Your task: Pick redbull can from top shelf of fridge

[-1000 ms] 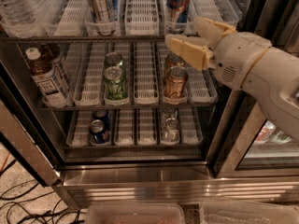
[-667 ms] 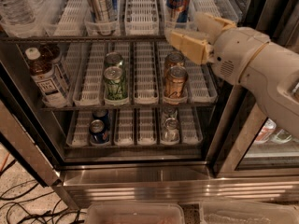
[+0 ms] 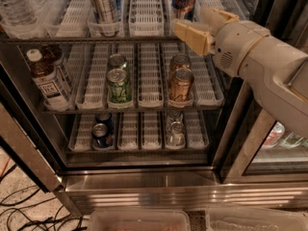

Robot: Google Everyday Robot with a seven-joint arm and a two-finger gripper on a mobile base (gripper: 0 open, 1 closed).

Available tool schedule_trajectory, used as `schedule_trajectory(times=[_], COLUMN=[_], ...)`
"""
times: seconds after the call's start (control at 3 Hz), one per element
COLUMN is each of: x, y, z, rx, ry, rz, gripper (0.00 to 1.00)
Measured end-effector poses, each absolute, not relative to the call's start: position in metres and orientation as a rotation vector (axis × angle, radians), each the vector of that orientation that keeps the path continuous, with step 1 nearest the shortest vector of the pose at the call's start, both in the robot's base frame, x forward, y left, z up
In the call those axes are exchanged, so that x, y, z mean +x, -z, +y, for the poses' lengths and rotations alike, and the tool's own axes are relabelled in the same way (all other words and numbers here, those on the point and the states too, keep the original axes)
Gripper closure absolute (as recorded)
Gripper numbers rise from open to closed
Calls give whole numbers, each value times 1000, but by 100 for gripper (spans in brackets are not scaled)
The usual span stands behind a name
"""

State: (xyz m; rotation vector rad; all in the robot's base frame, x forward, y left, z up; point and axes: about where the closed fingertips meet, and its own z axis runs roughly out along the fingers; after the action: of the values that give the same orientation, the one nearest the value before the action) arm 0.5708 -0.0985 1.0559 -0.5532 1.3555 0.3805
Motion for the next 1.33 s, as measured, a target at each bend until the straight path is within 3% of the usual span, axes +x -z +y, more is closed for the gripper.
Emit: schedule_trajectory(times=[1.33], x=[608], y=[-1056], z=[-95], rx=[-522], ry=[-302], rz=[1355], gripper=[40])
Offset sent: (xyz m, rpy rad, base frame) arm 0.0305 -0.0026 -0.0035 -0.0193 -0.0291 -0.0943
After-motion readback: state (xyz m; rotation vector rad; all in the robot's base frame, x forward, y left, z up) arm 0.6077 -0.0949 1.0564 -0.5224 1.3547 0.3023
